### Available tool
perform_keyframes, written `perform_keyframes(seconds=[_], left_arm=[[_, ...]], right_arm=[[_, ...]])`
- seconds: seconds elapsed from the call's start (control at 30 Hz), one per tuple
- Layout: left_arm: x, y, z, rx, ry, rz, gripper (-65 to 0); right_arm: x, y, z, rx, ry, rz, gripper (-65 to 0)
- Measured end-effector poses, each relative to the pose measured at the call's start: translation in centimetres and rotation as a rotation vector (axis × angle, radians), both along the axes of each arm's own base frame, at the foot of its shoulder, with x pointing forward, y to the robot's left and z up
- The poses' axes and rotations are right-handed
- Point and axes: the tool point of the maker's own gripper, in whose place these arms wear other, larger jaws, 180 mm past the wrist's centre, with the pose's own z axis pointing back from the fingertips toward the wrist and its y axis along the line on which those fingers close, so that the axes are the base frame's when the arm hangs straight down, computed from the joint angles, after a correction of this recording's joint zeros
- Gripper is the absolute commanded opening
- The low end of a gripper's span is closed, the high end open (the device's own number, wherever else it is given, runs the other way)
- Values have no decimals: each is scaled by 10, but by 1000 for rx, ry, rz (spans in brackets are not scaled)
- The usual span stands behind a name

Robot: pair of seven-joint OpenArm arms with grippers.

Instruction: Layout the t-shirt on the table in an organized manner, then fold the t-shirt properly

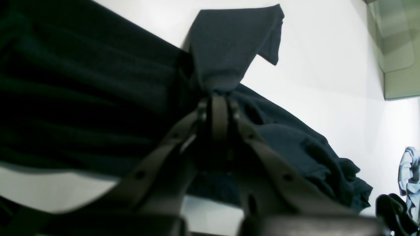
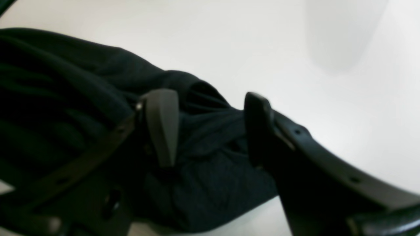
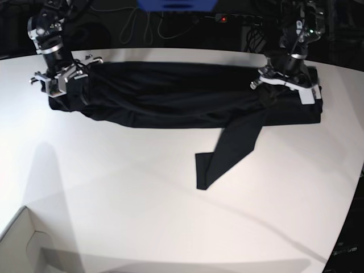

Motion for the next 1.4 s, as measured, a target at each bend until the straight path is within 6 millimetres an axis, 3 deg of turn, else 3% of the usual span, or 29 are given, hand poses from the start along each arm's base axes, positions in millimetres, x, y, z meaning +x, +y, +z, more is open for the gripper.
perform_keyframes(seconds=[0.3, 0.5, 0.77, 0.9, 1.07, 1.2, 1.4], left_arm=[[-4, 2, -7, 0, 22, 4, -361], [-11, -1, -1, -2, 18, -5, -337], [43, -2, 41, -2, -150, -7, -335], [88, 6, 56, -2, -230, 17, -334], [134, 14, 17, -27, -147, 53, -334], [166, 3, -24, 17, -33, 10, -334], [187, -10, -52, 128, 48, -62, -334]], right_arm=[[-1, 6, -1, 22, -3, -11, -325], [0, 7, -1, 27, -4, -13, -325], [-1, 6, -2, 24, 0, -14, -325], [-1, 4, -2, 16, 1, -10, -325], [-1, 1, -1, 9, -1, -9, -325], [-1, -1, -1, -8, 6, -2, -325], [-4, -5, -11, -101, 63, 20, -325]])
